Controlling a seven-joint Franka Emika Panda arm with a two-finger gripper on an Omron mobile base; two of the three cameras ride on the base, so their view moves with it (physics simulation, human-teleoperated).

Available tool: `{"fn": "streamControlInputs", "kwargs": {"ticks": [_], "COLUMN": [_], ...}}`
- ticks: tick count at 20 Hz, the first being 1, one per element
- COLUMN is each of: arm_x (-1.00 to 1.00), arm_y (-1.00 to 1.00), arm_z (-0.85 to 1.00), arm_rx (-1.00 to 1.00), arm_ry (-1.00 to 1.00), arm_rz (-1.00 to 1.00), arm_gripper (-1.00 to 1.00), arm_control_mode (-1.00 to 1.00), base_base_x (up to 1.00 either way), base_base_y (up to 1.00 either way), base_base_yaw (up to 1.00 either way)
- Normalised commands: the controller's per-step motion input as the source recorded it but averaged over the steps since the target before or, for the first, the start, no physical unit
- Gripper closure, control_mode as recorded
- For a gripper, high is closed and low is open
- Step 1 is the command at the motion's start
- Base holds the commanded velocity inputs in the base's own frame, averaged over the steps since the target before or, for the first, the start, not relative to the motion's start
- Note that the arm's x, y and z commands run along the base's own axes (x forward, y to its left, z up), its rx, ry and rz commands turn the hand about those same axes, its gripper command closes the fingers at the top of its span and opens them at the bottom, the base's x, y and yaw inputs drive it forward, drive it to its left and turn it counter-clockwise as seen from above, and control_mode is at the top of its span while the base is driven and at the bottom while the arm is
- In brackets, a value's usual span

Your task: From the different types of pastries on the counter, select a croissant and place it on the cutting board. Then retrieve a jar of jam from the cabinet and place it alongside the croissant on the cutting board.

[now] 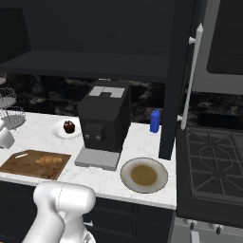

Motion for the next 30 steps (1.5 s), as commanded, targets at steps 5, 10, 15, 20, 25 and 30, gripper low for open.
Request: {"fn": "streamControlInputs", "kwargs": {"ticks": [5, 10, 15, 20, 25, 30], "arm_x": [0.39, 0.71, 0.55, 0.12, 0.15, 0.11], "arm_y": [0.32, 0.06, 0.11, 0.06, 0.0, 0.09], "arm_z": [0.11, -0.4, -0.37, -0.58, -0.58, -0.34], "arm_rx": [-0.01, -0.07, -0.1, -0.03, 0.01, -0.01], "arm_ry": [0.06, 0.0, -0.15, -0.04, 0.04, -0.09], "arm_rz": [0.0, 0.0, 0.0, 0.0, 0.0, 0.0], "arm_gripper": [1.0, 1.0, 1.0, 1.0, 1.0, 1.0], "arm_control_mode": [-1.0, -1.0, -1.0, -1.0, -1.0, -1.0], "base_base_x": [0.0, 0.0, 0.0, 0.0, 0.0, 0.0], "base_base_y": [0.0, 0.0, 0.0, 0.0, 0.0, 0.0], "base_base_yaw": [0.0, 0.0, 0.0, 0.0, 0.0, 0.0]}}
